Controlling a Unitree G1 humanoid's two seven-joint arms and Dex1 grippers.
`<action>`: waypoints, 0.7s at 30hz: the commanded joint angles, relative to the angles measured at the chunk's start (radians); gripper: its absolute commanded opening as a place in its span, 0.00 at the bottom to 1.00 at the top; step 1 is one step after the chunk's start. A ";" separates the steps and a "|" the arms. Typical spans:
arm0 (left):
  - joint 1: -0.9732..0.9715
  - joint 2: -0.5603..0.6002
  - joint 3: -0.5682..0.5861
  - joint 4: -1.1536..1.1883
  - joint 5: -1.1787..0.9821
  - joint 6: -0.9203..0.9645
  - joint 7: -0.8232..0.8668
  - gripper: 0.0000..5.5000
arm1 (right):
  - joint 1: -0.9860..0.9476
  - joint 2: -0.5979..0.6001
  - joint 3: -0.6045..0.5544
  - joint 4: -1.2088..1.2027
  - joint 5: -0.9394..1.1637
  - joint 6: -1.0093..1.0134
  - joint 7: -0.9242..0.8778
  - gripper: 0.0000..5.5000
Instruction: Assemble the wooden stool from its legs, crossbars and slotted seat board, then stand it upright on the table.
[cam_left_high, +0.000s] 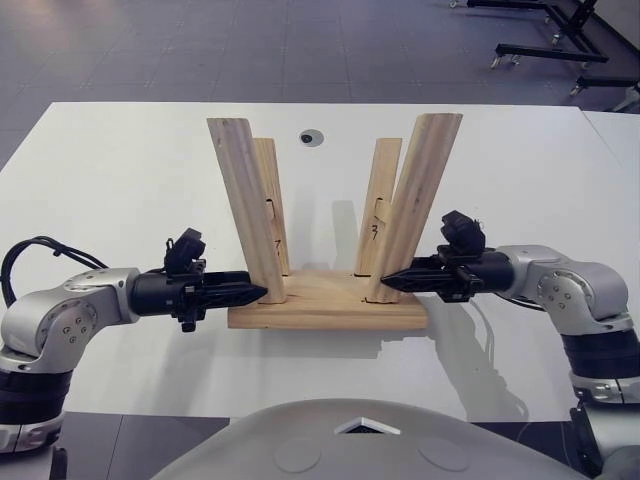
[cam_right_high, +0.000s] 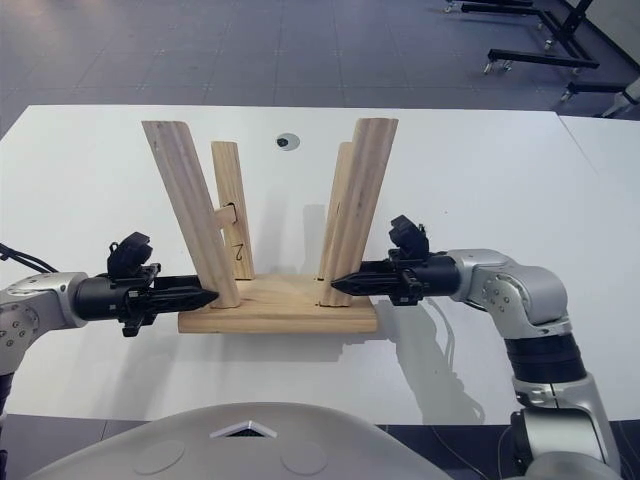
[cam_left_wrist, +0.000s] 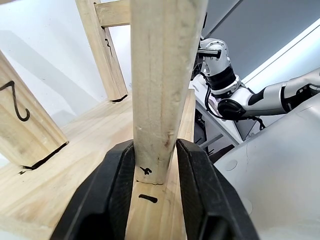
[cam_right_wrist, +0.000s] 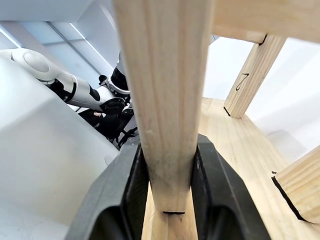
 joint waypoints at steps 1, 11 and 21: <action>-0.047 -0.022 0.007 -0.001 -0.071 0.069 0.045 0.21 | -0.059 -0.005 -0.023 -0.039 0.083 0.078 -0.019 0.19; -0.035 -0.032 0.093 0.014 -0.389 0.323 0.187 0.20 | -0.147 0.002 -0.035 0.051 0.196 0.372 -0.121 0.19; 0.112 -0.102 0.114 0.000 -0.483 0.311 0.405 0.20 | -0.223 -0.014 -0.019 0.082 0.252 0.656 -0.209 0.19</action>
